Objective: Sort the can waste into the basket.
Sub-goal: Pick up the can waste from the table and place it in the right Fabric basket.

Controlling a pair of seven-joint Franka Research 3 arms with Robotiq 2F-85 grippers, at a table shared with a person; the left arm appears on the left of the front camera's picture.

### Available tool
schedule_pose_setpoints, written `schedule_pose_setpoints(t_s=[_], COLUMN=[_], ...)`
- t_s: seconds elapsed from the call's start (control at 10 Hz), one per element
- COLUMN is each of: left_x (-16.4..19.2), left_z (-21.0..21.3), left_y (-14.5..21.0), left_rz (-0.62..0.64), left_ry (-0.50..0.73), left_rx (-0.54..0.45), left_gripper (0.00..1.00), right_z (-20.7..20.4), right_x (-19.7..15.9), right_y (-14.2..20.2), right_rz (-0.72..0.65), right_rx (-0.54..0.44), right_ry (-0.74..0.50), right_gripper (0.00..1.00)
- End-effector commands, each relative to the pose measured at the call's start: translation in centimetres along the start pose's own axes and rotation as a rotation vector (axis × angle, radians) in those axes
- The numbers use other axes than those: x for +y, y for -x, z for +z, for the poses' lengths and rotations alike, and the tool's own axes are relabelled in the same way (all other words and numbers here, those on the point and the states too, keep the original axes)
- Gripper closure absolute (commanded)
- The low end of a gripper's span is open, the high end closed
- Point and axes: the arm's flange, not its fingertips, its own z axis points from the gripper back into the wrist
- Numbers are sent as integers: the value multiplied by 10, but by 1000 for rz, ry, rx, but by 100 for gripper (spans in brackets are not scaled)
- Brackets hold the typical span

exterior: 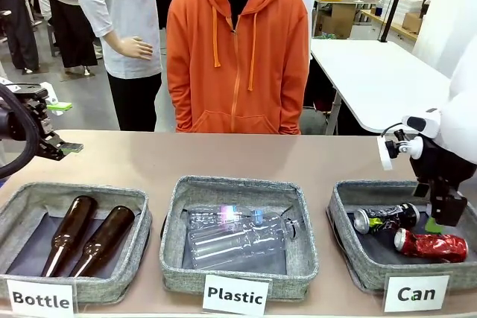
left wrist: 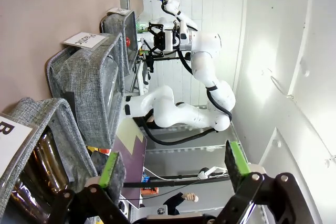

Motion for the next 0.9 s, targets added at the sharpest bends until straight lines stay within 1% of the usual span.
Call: schedule_pose_setpoints(t_s=[0.0, 0.1, 0.2, 0.3, 0.4, 0.5, 0.6, 0.7, 0.8], left_x=[-4, -4, -4, -4, -4, -4, -4, -4, -4], left_z=[0, 0, 0, 0, 0, 0, 0, 0, 0], left_y=[1, 1, 1, 1, 1, 1, 1, 1, 1], left_rz=[-24, -24, -24, -24, -24, -24, -24, -24, -24], left_ry=[22, 22, 22, 22, 22, 22, 22, 22, 22], left_rx=[-8, -8, -8, -8, -8, -8, -8, -8, -8], left_gripper=[0, 0, 0, 0, 0, 0, 0, 0, 0], right_z=[11, 29, 50, 64, 73, 77, 78, 77, 71], right_x=[-8, -16, -23, -36, -43, -47, -52, -56, -52], right_y=[-14, -25, -26, -19, -13, -3, 7, 17, 24], right_rz=[-238, -571, -744, -1080, -1244, -1305, -1330, -1338, -1345], right_rx=[-174, -396, -700, -1090, -1448, -1710, -1859, -1973, -2056], right_ry=[-151, -322, -534, -725, -848, -960, -1046, -1108, -1168], right_gripper=[0, 0, 0, 0, 0, 0, 0, 0, 0])
